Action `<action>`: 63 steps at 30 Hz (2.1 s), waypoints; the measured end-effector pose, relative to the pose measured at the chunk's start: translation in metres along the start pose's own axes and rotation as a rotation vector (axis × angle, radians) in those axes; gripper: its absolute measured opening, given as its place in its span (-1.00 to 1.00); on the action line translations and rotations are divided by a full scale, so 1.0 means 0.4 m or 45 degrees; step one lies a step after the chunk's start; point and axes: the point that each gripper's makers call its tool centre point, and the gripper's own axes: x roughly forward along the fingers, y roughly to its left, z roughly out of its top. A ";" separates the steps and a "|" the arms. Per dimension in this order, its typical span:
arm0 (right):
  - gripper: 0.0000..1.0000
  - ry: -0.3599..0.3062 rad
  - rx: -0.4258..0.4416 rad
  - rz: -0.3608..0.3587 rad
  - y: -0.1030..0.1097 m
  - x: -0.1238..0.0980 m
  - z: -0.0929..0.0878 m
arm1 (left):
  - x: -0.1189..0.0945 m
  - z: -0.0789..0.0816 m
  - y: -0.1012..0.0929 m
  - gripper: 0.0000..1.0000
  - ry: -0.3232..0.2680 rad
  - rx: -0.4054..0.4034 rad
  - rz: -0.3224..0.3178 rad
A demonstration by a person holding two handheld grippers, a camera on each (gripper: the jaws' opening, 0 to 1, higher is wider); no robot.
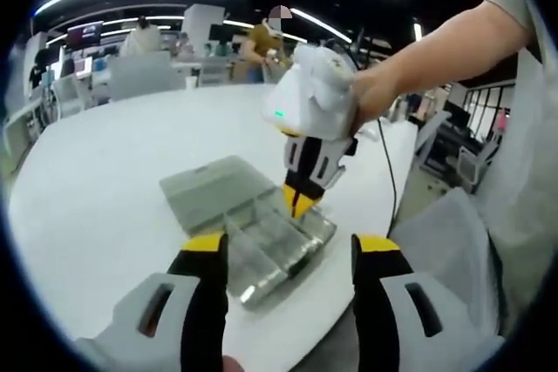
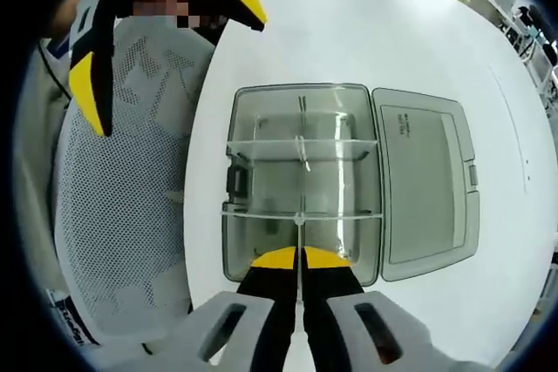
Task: Insert the divider into the dual guide fixture by aligning both edges with the guide slots and pushing it downward to the bottom, including one-sided entry, uneven engagement, binding, and posture correction.
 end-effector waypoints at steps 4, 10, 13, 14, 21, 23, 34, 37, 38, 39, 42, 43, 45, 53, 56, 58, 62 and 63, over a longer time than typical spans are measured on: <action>-1.00 0.003 0.001 0.002 0.000 0.005 -0.001 | -0.002 -0.003 -0.001 0.10 0.001 -0.004 0.002; -1.00 0.004 0.005 0.000 0.000 0.011 -0.004 | -0.006 -0.005 -0.001 0.10 0.005 -0.005 0.007; -1.00 0.004 0.005 -0.002 -0.002 0.015 -0.005 | -0.006 -0.005 -0.001 0.10 0.005 -0.005 0.008; -1.00 0.006 0.006 -0.004 -0.002 0.015 -0.006 | -0.006 -0.005 -0.001 0.10 0.005 -0.004 0.008; -1.00 0.004 0.016 -0.017 -0.004 0.024 -0.008 | -0.010 -0.006 -0.003 0.10 0.007 -0.006 0.011; -1.00 0.002 0.022 -0.023 -0.004 0.025 -0.008 | -0.011 -0.008 -0.004 0.10 0.011 -0.007 0.010; -1.00 0.008 0.017 -0.044 -0.005 0.025 -0.006 | -0.018 -0.009 0.006 0.10 0.018 0.003 0.014; -1.00 0.009 0.012 -0.047 -0.006 0.026 -0.006 | -0.023 -0.016 0.013 0.10 0.023 0.001 0.020; -1.00 0.009 0.015 -0.047 -0.006 0.026 -0.006 | -0.026 -0.017 0.015 0.10 0.025 0.003 0.023; -1.00 0.009 0.009 -0.048 -0.005 0.026 -0.006 | -0.030 -0.019 0.019 0.10 0.025 0.001 0.027; -1.00 0.006 0.016 -0.056 -0.005 0.026 -0.006 | -0.039 -0.023 0.029 0.10 0.027 -0.004 0.039; -1.00 0.002 0.016 -0.058 -0.005 0.026 -0.006 | -0.043 -0.026 0.033 0.10 0.030 -0.006 0.044; -1.00 -0.007 0.009 -0.064 -0.004 0.026 -0.007 | -0.049 -0.031 0.038 0.10 0.034 -0.007 0.050; -0.88 -0.113 0.057 -0.047 0.010 0.008 0.008 | -0.081 -0.053 0.061 0.10 0.055 -0.015 0.078; -0.83 -0.132 0.048 -0.073 0.005 -0.003 0.009 | -0.094 -0.061 0.075 0.10 0.056 -0.024 0.087; -0.81 -0.155 0.063 -0.087 0.003 -0.009 0.012 | -0.107 -0.064 0.086 0.10 0.057 -0.021 0.097; -0.74 -0.207 0.067 -0.104 0.009 -0.024 0.020 | -0.136 -0.068 0.108 0.11 0.050 -0.017 0.114; -0.71 -0.223 0.080 -0.109 0.009 -0.026 0.020 | -0.144 -0.073 0.115 0.11 0.051 -0.020 0.122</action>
